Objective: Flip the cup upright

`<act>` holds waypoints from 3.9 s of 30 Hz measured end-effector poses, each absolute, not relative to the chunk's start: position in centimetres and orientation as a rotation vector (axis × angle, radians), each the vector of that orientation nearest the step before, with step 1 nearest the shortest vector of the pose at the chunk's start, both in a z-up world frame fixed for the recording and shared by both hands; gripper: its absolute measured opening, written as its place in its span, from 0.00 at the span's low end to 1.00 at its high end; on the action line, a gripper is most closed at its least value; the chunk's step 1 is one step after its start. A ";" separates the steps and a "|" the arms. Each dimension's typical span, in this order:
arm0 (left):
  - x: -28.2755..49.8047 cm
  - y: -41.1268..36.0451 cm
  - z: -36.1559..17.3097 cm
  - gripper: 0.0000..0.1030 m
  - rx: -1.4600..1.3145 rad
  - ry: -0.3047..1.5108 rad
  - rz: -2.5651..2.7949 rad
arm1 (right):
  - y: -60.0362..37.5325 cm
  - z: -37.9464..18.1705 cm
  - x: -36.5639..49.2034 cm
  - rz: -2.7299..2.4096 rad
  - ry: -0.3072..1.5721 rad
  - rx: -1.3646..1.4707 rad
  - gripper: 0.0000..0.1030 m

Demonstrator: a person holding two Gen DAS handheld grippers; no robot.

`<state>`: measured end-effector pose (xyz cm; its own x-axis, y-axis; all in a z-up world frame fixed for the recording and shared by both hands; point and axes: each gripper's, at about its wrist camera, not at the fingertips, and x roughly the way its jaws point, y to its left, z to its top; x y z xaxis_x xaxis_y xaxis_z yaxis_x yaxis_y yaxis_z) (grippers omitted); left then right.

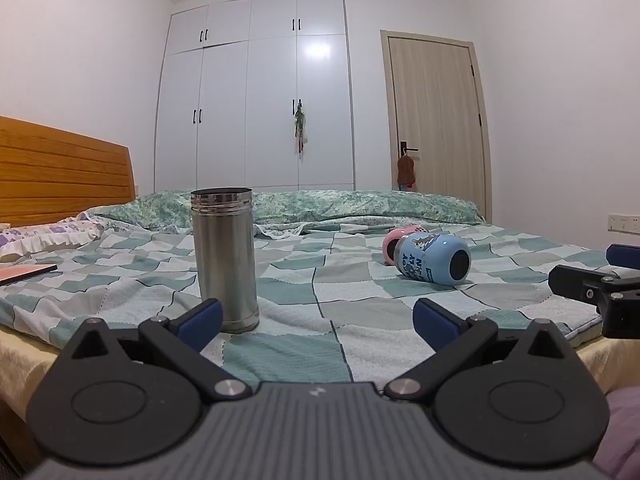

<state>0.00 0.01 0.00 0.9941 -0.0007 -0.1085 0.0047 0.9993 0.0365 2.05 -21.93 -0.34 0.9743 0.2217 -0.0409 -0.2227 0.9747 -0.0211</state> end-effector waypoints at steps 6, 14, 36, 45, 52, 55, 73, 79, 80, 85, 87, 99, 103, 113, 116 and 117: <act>0.0 0.0 0.0 1.00 0.038 0.108 -0.002 | -21.9 -0.4 2.0 0.224 0.032 -0.022 1.00; 0.0 0.0 0.0 1.00 0.038 0.107 -0.003 | -22.0 -0.4 2.0 0.224 0.033 -0.022 1.00; 0.0 0.0 0.0 1.00 0.039 0.108 -0.003 | -22.0 -0.4 1.9 0.224 0.032 -0.024 1.00; 0.0 0.0 0.0 1.00 0.039 0.109 -0.003 | -22.0 -0.4 2.0 0.224 0.033 -0.024 1.00; 0.0 0.0 0.0 1.00 0.039 0.109 -0.003 | -22.0 -0.4 2.0 0.224 0.033 -0.024 1.00; 0.0 0.0 0.0 1.00 0.040 0.109 -0.003 | -22.0 -0.4 1.9 0.224 0.033 -0.024 1.00; 2.9 -0.1 2.2 1.00 0.076 0.148 -0.109 | -21.1 2.3 5.2 0.275 0.126 -0.067 1.00; 6.2 -0.5 3.9 1.00 0.098 0.151 -0.157 | -21.4 4.6 8.4 0.291 0.151 -0.095 1.00; 6.9 -0.6 4.2 1.00 0.103 0.152 -0.170 | -21.4 5.0 9.1 0.297 0.166 -0.098 1.00; 10.8 -1.0 5.4 1.00 0.106 0.171 -0.236 | -21.4 7.1 13.0 0.300 0.251 -0.114 1.00; 12.5 -1.1 5.7 1.00 0.107 0.176 -0.255 | -21.4 7.9 14.9 0.302 0.302 -0.123 1.00; 24.3 -1.4 4.7 1.00 0.052 0.342 -0.283 | -19.3 9.2 29.1 0.259 0.618 -0.159 1.00; 27.7 -1.9 4.1 1.00 0.052 0.378 -0.275 | -18.7 8.2 33.4 0.241 0.699 -0.183 1.00; 31.4 -2.2 1.9 1.00 0.065 0.474 -0.291 | -18.0 5.3 40.4 0.249 0.850 -0.169 1.00; 31.3 -2.3 1.6 1.00 0.073 0.480 -0.285 | -17.6 4.0 41.4 0.244 0.894 -0.164 0.98; 31.3 -2.4 1.6 1.00 0.073 0.476 -0.282 | -17.6 3.6 41.6 0.244 0.905 -0.160 0.95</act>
<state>31.28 -2.38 1.58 0.8507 -0.2506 -0.4621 0.2844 0.9587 0.0037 41.55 -17.56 3.58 0.5925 0.1420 -0.7929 -0.2762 0.9605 -0.0343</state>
